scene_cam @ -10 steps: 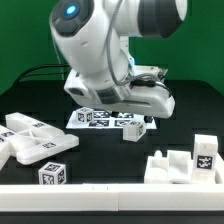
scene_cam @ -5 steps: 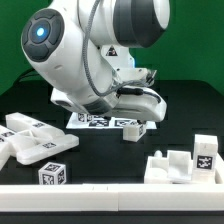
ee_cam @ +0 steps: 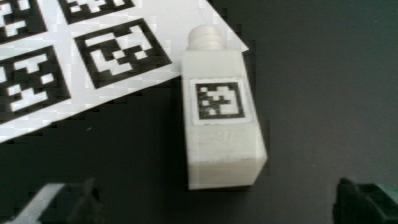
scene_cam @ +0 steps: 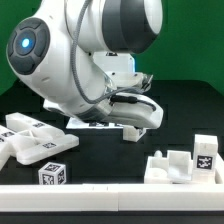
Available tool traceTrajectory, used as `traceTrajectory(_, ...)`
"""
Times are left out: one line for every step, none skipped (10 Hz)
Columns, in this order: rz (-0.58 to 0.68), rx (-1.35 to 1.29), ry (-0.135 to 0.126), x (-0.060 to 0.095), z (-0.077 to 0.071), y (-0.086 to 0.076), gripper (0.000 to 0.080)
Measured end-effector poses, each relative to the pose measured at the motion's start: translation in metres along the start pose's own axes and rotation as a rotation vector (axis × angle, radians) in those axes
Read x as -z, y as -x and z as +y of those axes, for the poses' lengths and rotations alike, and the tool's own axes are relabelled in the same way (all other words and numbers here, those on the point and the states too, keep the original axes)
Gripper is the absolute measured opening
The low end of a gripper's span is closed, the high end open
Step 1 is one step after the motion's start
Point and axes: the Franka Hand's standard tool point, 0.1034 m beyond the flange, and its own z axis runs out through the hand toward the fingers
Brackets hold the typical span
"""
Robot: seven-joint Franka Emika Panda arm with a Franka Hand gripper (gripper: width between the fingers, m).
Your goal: Assemble chair
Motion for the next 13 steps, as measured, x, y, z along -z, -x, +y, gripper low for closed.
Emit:
traceTrajectory(0.006, 0.039, 0.006, -0.001, 0.001, -0.002, 0.0649)
traceTrajectory(0.015, 0.096, 0.016, -0.003, -0.001, -0.006, 0.0649)
traceTrajectory(0.012, 0.136, 0.021, -0.004, -0.009, -0.006, 0.0649)
traceTrajectory(0.014, 0.155, 0.025, -0.004, -0.014, -0.005, 0.0649)
traceTrajectory(0.016, 0.149, 0.022, -0.003, -0.012, -0.005, 0.0649)
traceTrajectory(0.016, 0.146, 0.02, -0.003, -0.011, -0.006, 0.0649)
traceTrajectory(0.016, 0.146, 0.02, -0.003, -0.011, -0.006, 0.0649)
traceTrajectory(0.002, 0.134, 0.018, -0.003, -0.01, -0.004, 0.0649)
traceTrajectory(-0.057, 0.101, 0.013, -0.005, -0.007, -0.001, 0.0649)
traceTrajectory(-0.067, 0.077, 0.012, -0.008, -0.005, -0.004, 0.0649)
traceTrajectory(-0.074, 0.055, 0.014, -0.011, -0.004, -0.003, 0.0649)
traceTrajectory(-0.084, 0.043, 0.015, -0.017, -0.002, -0.003, 0.0649)
traceTrajectory(-0.1, 0.019, 0.019, -0.025, 0.003, -0.003, 0.0649)
